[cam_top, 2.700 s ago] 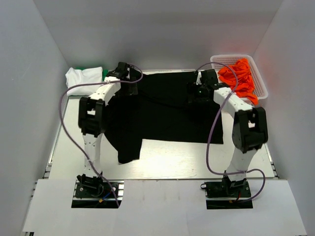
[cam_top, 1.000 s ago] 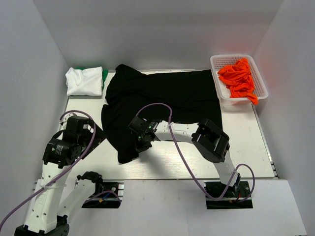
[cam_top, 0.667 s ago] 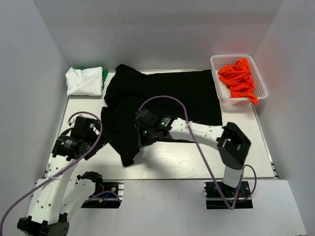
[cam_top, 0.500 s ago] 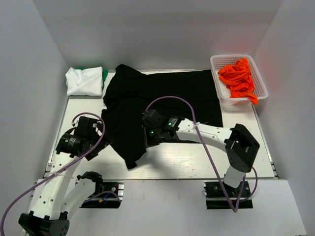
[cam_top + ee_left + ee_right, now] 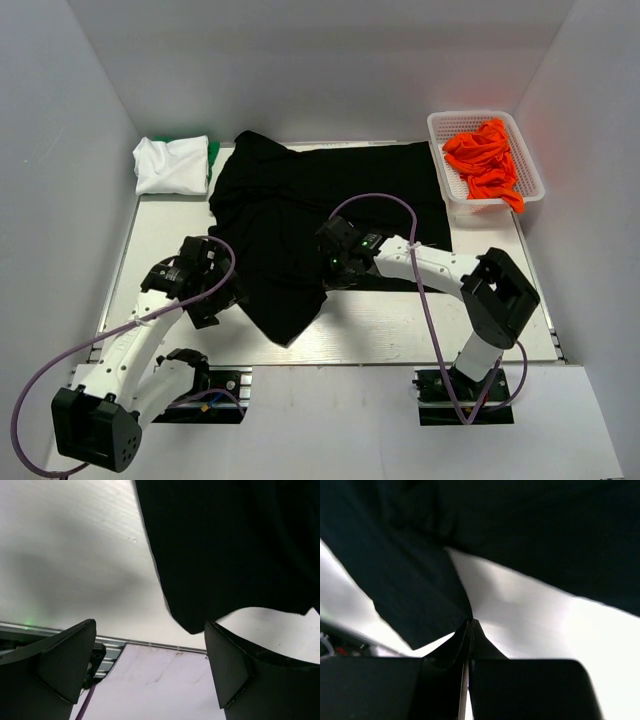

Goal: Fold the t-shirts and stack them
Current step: Grap the side of the flattened tshirt closest away from the robot with both arms

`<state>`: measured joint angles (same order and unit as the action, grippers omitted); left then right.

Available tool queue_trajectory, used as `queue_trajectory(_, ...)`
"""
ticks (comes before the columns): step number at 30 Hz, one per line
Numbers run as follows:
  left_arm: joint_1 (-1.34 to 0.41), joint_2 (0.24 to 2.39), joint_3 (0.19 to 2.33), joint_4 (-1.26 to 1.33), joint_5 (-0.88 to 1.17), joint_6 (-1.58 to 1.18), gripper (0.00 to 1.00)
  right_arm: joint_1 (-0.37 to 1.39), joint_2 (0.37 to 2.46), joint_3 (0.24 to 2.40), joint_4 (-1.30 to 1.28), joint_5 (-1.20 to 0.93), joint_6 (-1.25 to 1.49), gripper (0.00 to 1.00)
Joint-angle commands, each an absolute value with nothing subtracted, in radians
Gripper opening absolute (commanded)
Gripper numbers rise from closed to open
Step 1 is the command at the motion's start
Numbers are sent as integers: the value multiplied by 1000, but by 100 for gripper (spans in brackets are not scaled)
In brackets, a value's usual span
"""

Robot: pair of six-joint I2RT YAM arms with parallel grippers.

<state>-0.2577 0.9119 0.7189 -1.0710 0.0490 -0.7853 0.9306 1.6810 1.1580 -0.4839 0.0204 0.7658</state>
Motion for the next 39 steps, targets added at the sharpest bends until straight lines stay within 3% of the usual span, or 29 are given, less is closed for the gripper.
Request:
queue_trajectory(1,-261,899,727,-999,107,-756,99,907,1649,1123,-509,87,752,0)
queue_trajectory(5,-261,931,727,-973,132,-756,99,894,1684,1120,-532,89,691,1)
queue_trajectory(6,-261,931,727,-962,143,-746,99,897,1684,1123,-534,60,674,13)
queue_trajectory(7,-261,942,741,-962,152,-746,99,899,1684,1132,-538,52,655,44)
queue_trajectory(10,-261,953,753,-933,207,-735,99,899,1646,1121,-531,17,627,75)
queue_trajectory(11,-270,962,767,-933,225,-735,99,894,1611,1115,-526,18,624,90)
queue_trajectory(17,-326,1037,735,-733,345,-735,99,847,1430,1039,-578,204,670,90)
queue_trajectory(24,-495,1274,777,-586,291,-772,99,628,1362,930,-571,273,670,90)
queue_trajectory(30,-604,1495,833,-589,232,-762,99,474,1404,896,-500,206,583,90)
queue_trajectory(39,-615,1514,689,-705,107,-819,99,391,1434,781,-381,80,534,90)
